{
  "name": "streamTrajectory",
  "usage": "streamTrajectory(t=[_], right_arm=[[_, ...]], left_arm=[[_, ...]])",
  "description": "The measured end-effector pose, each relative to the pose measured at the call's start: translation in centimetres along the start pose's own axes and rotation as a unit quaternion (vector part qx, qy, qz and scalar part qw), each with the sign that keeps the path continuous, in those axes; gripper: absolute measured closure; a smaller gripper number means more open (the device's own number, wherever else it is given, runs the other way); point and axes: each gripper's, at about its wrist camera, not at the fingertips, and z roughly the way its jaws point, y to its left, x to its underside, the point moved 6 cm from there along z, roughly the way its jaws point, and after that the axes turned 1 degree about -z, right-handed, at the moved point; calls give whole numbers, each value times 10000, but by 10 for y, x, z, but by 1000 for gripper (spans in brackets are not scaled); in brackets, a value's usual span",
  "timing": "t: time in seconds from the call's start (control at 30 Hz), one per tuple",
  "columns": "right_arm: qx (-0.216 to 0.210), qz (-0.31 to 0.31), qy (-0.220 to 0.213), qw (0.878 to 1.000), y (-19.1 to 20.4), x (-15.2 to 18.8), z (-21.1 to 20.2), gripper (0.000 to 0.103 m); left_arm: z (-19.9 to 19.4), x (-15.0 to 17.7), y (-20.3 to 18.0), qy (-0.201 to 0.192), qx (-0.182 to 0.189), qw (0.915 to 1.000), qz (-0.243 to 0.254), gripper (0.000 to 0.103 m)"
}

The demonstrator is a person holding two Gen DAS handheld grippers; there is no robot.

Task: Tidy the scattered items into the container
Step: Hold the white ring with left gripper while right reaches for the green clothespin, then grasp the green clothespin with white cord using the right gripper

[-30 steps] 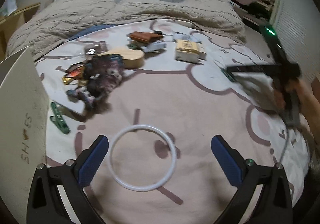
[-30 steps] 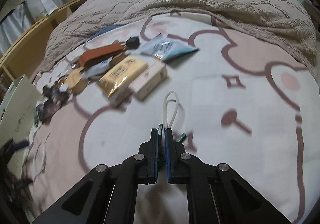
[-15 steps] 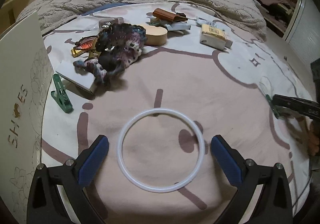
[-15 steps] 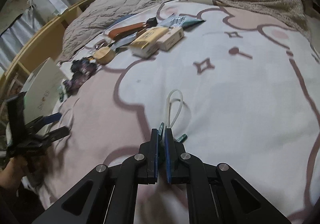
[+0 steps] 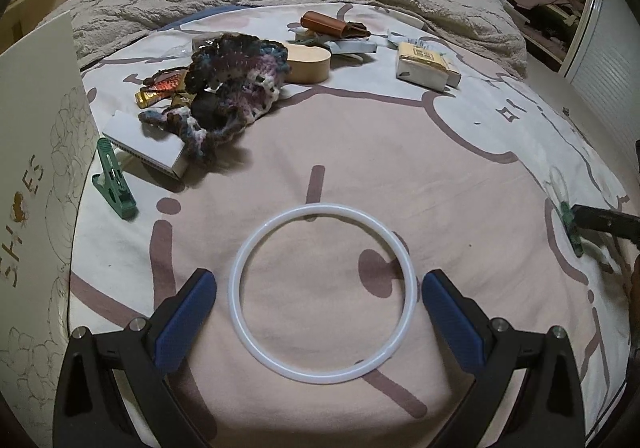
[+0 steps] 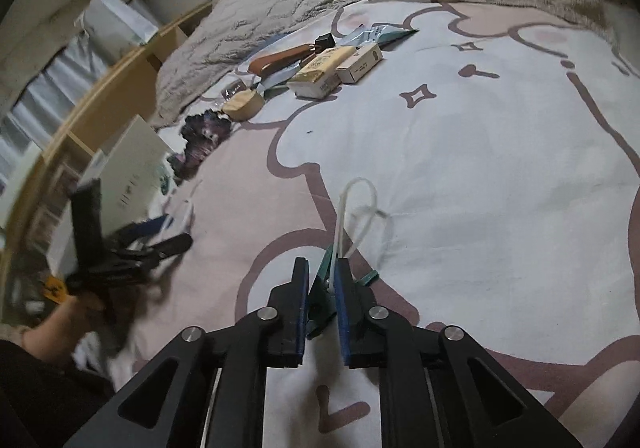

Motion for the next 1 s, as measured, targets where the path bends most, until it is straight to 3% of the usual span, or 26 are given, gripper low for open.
streamTrajectory(t=[0.03,0.07,0.13,0.33,0.63,1.0], right_arm=[[1,0,-9,10000,-1,0,-2,78],[131,-19,-21,9999,-2,0,-4,51],[263,-30,-178,9995,-4,-3,-12,27],[137,-294,-473,9984,0,-22,-28,27],[200,-1312,291,9907,25,-4,0,27],[35,-1664,629,9840,47,32,-7,27]], left_arm=[[0,0,0,-10,-5,10000,5,0],[0,0,0,-19,-10,10000,11,0],[0,0,-1,-35,-18,10000,19,0],[-1,1,0,-66,3,10000,13,0],[-1,1,0,-72,13,10000,8,0],[-1,0,0,-71,12,10000,7,0]])
